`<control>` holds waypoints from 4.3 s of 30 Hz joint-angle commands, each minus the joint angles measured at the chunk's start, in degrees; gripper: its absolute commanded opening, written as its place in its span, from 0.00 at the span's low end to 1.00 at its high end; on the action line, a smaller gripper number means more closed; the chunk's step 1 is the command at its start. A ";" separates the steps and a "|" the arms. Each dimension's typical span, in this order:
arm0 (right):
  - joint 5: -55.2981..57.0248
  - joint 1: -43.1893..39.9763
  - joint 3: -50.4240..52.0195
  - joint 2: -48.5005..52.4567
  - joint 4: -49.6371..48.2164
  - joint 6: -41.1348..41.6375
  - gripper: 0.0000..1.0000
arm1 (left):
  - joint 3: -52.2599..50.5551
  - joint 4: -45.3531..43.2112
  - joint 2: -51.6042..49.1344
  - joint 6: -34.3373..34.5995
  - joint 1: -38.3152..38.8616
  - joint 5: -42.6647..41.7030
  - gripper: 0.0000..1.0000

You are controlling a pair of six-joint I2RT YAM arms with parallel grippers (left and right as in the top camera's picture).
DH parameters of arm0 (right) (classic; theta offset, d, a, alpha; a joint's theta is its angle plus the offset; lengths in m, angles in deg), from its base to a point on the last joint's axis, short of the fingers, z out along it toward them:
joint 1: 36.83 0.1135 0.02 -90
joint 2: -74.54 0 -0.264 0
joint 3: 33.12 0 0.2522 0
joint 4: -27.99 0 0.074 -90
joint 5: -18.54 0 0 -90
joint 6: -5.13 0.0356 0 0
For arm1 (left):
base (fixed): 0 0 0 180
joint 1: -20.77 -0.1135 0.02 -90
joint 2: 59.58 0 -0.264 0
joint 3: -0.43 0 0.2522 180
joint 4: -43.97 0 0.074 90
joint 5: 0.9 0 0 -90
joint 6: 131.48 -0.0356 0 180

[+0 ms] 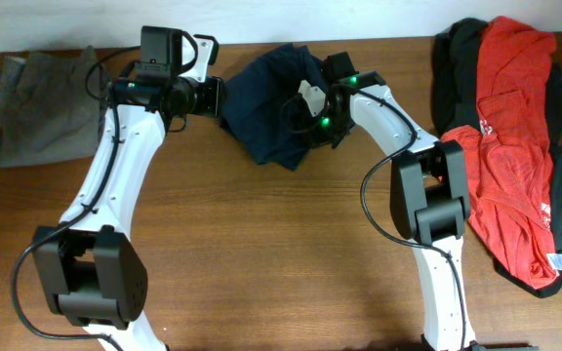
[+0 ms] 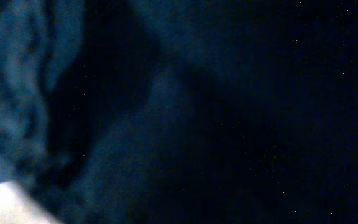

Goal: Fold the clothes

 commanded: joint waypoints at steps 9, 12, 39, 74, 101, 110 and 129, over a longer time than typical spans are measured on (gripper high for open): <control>-1.95 -0.57 -18.95 -4.98 19.39 -0.46 0.52 | 0.92 -3.41 -0.59 -10.80 -1.38 1.64 0.61; -1.79 -0.90 -24.70 -5.27 23.85 -0.46 0.55 | 0.92 -5.31 -1.92 -10.80 -1.38 0.87 0.62; -0.66 -27.17 -35.23 -5.16 29.24 5.57 0.89 | 0.94 -13.25 -19.61 -25.81 30.51 24.13 0.94; -0.68 -27.02 -35.15 -4.74 29.79 5.57 0.88 | 4.48 -19.32 -17.53 -19.04 22.95 51.76 0.00; -0.48 -23.28 -35.15 -4.74 29.77 5.38 0.88 | 7.78 -18.67 4.24 -25.75 1.33 49.16 0.00; -0.46 -22.51 -35.12 -4.74 29.81 5.38 0.88 | 20.02 -15.02 4.33 -25.73 -0.37 54.34 0.00; -0.48 -22.49 -35.12 -4.74 30.75 5.40 0.88 | 21.11 -12.85 0.74 -2.10 -23.37 22.95 0.00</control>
